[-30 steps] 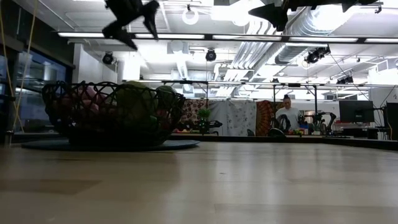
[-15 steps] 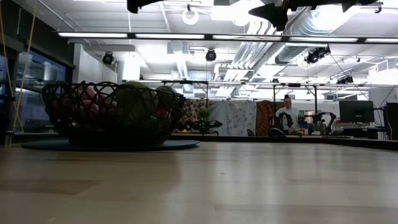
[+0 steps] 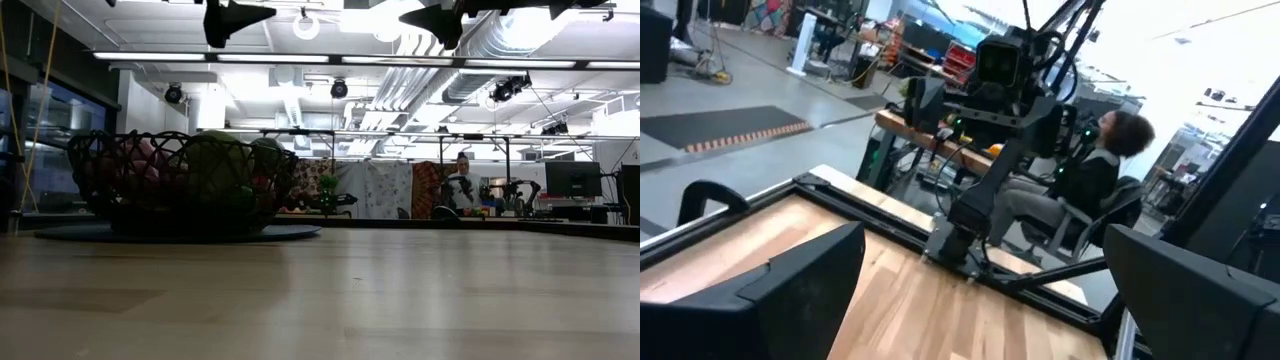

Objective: Build produce basket
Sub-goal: Put the grapes into the wire basket

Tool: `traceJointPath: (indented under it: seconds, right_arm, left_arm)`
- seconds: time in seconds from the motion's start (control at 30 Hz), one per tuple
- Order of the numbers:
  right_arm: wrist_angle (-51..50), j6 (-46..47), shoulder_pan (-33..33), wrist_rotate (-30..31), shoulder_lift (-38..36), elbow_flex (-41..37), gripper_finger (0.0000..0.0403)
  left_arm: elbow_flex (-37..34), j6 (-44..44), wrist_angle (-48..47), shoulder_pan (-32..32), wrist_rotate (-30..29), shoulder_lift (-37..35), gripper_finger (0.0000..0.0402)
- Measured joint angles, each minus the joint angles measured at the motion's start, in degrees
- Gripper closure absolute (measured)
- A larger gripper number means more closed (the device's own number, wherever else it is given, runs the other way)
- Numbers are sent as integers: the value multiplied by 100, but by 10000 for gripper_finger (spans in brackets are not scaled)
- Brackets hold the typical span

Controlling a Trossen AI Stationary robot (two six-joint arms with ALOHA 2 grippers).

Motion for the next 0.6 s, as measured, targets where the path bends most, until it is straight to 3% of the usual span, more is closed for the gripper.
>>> traceJointPath:
  seconds: [0.6]
  right_arm:
    - [1,-63,0,7,-1,0,6]
  left_arm:
    - [0,115,141,2,66,-6,3]
